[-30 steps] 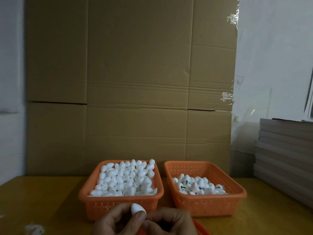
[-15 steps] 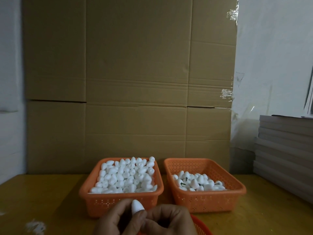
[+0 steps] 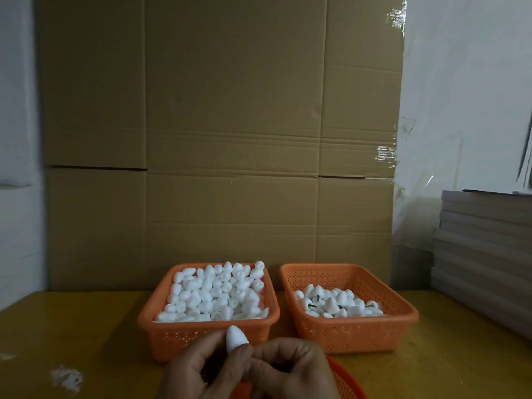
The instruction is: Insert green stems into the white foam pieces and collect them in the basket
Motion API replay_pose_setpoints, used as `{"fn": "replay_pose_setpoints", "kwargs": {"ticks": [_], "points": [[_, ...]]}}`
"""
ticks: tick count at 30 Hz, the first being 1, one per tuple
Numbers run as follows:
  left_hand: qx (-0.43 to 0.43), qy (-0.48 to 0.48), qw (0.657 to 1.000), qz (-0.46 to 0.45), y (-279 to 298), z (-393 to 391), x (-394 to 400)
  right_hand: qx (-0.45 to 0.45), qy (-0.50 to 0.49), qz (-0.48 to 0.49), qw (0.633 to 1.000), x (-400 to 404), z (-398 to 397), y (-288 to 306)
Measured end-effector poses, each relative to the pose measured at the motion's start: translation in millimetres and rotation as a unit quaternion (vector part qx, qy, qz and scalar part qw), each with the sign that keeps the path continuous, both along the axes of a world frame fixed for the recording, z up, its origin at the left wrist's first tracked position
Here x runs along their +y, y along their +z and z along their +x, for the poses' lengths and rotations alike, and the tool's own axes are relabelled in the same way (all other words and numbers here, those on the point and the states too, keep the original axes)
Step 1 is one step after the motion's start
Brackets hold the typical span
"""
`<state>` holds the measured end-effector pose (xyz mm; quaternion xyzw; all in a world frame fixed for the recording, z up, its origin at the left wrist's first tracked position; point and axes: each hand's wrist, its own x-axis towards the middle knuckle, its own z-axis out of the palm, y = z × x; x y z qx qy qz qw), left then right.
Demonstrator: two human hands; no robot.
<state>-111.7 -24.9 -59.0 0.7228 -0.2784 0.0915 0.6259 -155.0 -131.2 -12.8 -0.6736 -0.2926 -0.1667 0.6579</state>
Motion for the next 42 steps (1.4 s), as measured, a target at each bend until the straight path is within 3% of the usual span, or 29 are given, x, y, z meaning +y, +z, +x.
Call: {"fn": "replay_pose_setpoints", "kwargs": {"ticks": [1,4,7,13,20,26,32,35,39,42], "points": [[0.005,0.027,0.999,-0.038,4,5,8,0.043,-0.051,-0.043,0.997,-11,-2,-17],[-0.004,0.025,0.999,-0.025,5,7,19,0.146,-0.129,-0.007,0.981,-13,-9,-35],[0.014,0.065,0.997,-0.038,5,4,7,0.149,-0.143,0.030,0.978,-5,-8,-27],[-0.070,0.128,0.989,-0.032,4,3,4,0.164,-0.154,0.085,0.971,3,-10,-27],[-0.147,0.106,0.984,0.001,18,-5,13,0.138,-0.176,0.113,0.968,5,-7,-31],[-0.121,0.034,0.992,-0.010,18,0,20,0.132,-0.161,0.117,0.971,4,-8,-29],[-0.029,-0.072,0.996,-0.035,15,1,20,0.165,-0.167,0.126,0.964,-2,-2,-32],[-0.008,-0.067,0.997,-0.041,6,2,20,0.156,-0.196,0.152,0.956,-13,2,-28],[0.007,-0.048,0.998,-0.030,0,5,18,0.121,-0.289,0.077,0.946,-39,11,-17],[0.008,-0.028,0.999,-0.028,0,5,15,0.099,-0.429,-0.055,0.896,-73,28,-16]]}}
